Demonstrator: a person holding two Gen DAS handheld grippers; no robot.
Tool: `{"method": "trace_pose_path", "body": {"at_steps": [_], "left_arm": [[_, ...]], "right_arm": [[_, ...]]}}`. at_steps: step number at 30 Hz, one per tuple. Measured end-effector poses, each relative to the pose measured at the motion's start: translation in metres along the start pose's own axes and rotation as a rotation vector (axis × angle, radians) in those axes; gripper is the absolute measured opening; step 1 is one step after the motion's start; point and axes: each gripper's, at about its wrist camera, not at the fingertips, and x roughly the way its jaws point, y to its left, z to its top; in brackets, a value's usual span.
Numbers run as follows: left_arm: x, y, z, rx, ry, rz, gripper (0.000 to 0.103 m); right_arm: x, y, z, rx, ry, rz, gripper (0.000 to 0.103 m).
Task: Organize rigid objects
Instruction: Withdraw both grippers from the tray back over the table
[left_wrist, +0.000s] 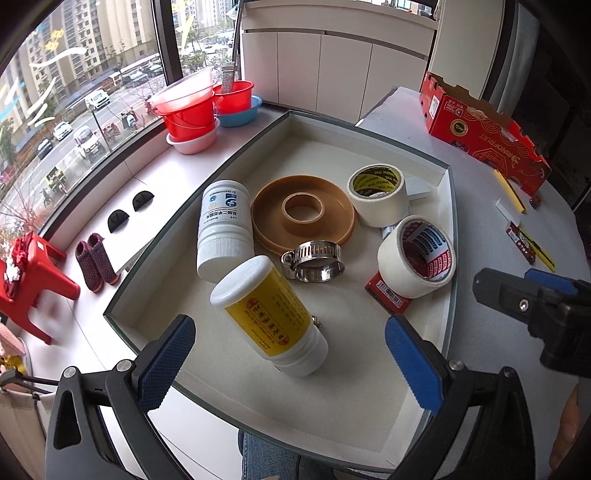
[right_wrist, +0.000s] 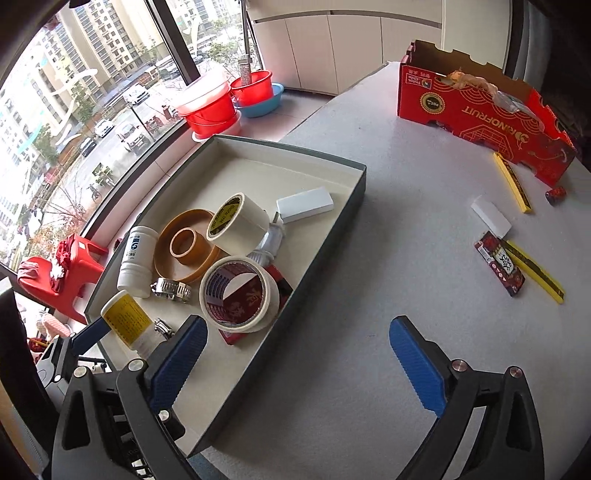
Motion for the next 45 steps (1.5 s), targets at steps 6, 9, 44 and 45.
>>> {"method": "trace_pose_path", "body": {"at_steps": [6,9,44,45], "left_arm": [[-0.021,-0.031,-0.012,0.079,-0.011,-0.049,0.103],[-0.031,-0.052,-0.015,0.119,-0.011,-0.092,0.103],[0.085,-0.295,0.066,0.184,0.093,-0.034,0.103],[0.086,-0.293,0.068,0.187,0.084,-0.036,0.103]], "right_arm": [[-0.006,-0.054,-0.047,0.099,0.024,-0.068,0.100],[-0.008,-0.088,-0.070,0.173,0.040,-0.107,0.100],[-0.044,-0.216,-0.130,0.151,-0.103,-0.300,0.102],[-0.044,-0.216,-0.129,0.150,-0.103,-0.299,0.102]]}}
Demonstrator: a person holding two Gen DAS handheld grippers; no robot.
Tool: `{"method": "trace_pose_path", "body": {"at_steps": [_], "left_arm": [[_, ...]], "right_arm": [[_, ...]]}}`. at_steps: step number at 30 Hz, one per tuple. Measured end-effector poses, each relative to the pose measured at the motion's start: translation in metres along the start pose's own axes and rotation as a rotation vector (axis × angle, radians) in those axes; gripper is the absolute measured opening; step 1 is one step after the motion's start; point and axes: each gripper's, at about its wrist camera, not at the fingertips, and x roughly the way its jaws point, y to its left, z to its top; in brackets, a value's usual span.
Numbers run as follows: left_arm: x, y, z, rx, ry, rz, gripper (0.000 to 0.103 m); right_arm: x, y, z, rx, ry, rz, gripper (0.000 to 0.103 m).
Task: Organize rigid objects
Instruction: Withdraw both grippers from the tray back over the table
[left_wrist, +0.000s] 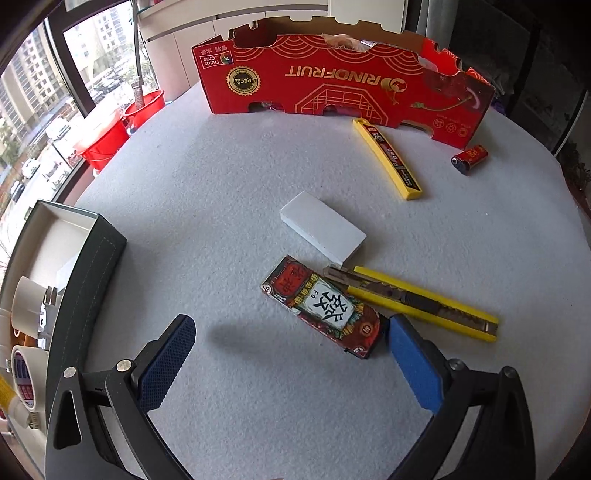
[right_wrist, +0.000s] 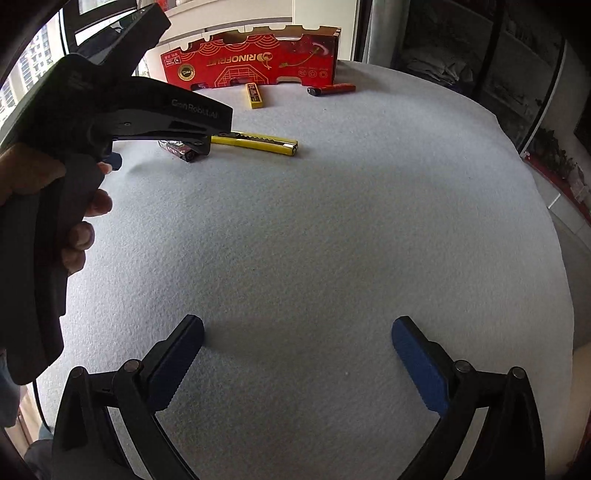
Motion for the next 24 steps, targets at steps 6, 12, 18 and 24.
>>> {"method": "trace_pose_path", "body": {"at_steps": [6,12,18,24], "left_arm": [[0.007,0.036,0.003,-0.019,-0.033,0.031,0.103],[0.011,0.050,0.011,-0.116,-0.002,-0.003,0.103],[0.018,0.047,0.019,-0.157,0.037,0.022,0.103],[0.006,0.037,0.013,0.099,-0.065,-0.049,0.103]], "right_arm": [[0.001,0.000,0.003,0.001,0.009,0.001,0.102],[0.000,0.001,0.001,-0.010,-0.014,0.006,0.102],[0.000,0.002,0.000,-0.016,-0.022,0.009,0.102],[-0.001,0.002,-0.001,-0.019,-0.022,0.011,0.102]]}}
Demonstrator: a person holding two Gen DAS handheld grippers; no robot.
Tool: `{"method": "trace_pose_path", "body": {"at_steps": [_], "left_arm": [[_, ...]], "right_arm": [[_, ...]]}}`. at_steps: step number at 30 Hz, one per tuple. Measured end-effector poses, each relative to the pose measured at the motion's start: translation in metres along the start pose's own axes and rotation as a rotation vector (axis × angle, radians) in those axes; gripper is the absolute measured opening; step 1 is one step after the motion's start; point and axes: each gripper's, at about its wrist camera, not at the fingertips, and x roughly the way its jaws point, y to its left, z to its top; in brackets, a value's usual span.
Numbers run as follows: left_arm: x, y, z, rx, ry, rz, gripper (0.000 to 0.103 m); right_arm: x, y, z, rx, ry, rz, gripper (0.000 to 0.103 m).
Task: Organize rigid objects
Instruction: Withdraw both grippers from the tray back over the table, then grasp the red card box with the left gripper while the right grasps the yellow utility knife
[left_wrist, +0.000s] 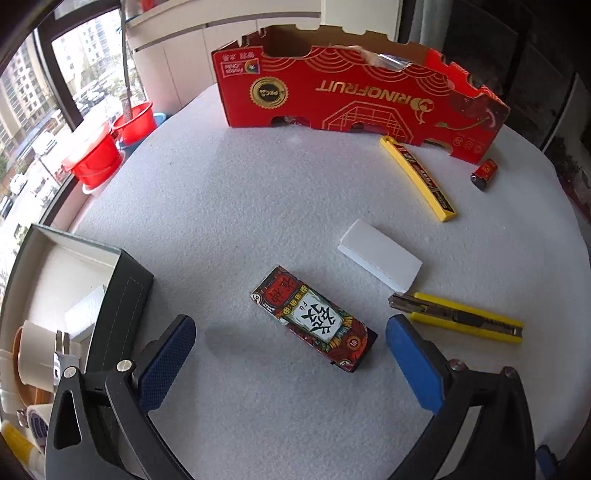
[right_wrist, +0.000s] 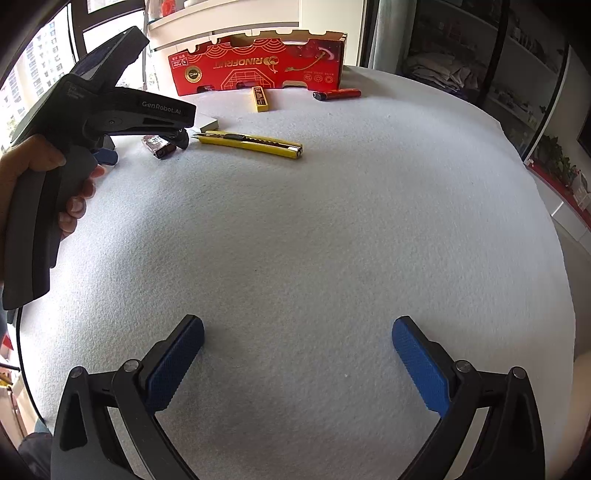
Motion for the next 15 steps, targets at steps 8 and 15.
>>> {"method": "trace_pose_path", "body": {"at_steps": [8,15], "left_arm": [[0.001,-0.021,-0.002,0.289,-0.045,-0.032,0.103],[0.011,-0.009,0.003,0.232,-0.016,-0.127,0.095]], "right_arm": [[0.000,0.000,0.000,-0.010,-0.005,0.005,0.102],[0.001,0.001,0.002,-0.010,0.013,0.006,0.102]]}}
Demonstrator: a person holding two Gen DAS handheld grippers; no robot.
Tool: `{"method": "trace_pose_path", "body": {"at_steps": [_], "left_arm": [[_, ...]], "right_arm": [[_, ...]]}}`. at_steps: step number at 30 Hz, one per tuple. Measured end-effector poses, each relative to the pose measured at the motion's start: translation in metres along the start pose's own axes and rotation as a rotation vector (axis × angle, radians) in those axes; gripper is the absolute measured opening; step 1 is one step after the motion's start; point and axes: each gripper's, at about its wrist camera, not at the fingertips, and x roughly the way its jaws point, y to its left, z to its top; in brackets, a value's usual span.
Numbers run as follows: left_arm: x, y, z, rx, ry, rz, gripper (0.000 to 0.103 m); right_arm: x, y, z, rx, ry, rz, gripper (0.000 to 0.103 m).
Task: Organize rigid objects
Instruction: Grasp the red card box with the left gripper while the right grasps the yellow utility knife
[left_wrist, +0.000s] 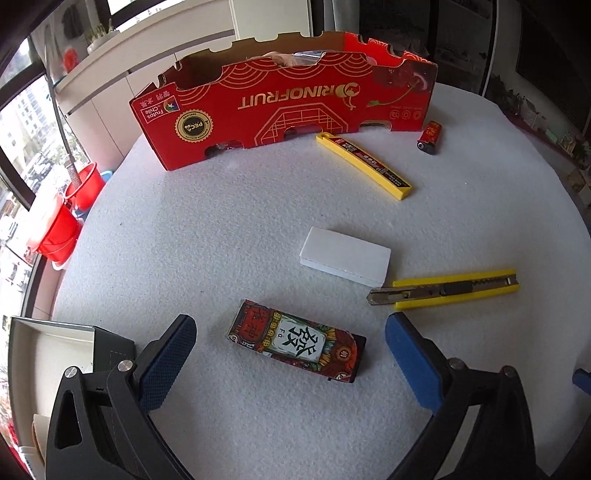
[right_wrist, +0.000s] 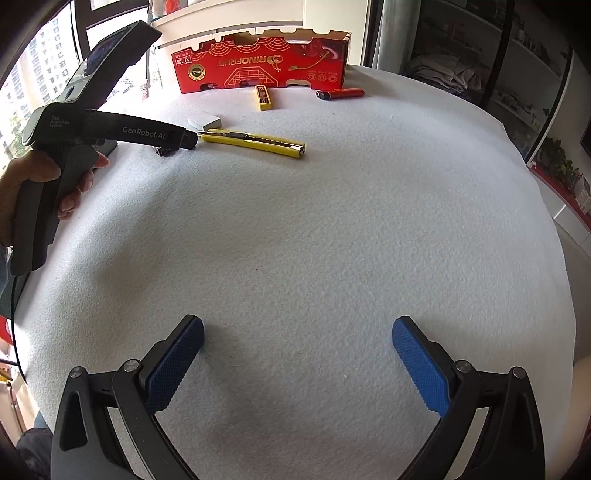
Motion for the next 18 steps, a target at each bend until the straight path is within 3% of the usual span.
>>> {"method": "trace_pose_path", "body": {"at_steps": [3,12,18], "left_arm": [[-0.010,-0.006,-0.006,0.013,-0.019,-0.041,0.074],[-0.042,-0.045,-0.057,0.066,-0.038,-0.093,0.074],[-0.054,-0.047,-0.078,0.032,-0.062,-0.089,0.074]], "right_arm": [[0.001,0.000,0.003,0.003,0.024,-0.001,0.102],[-0.004,-0.013,0.009,0.032,0.020,-0.023,0.102],[0.008,-0.009,0.062,-0.081,-0.035,-0.023,0.102]]}}
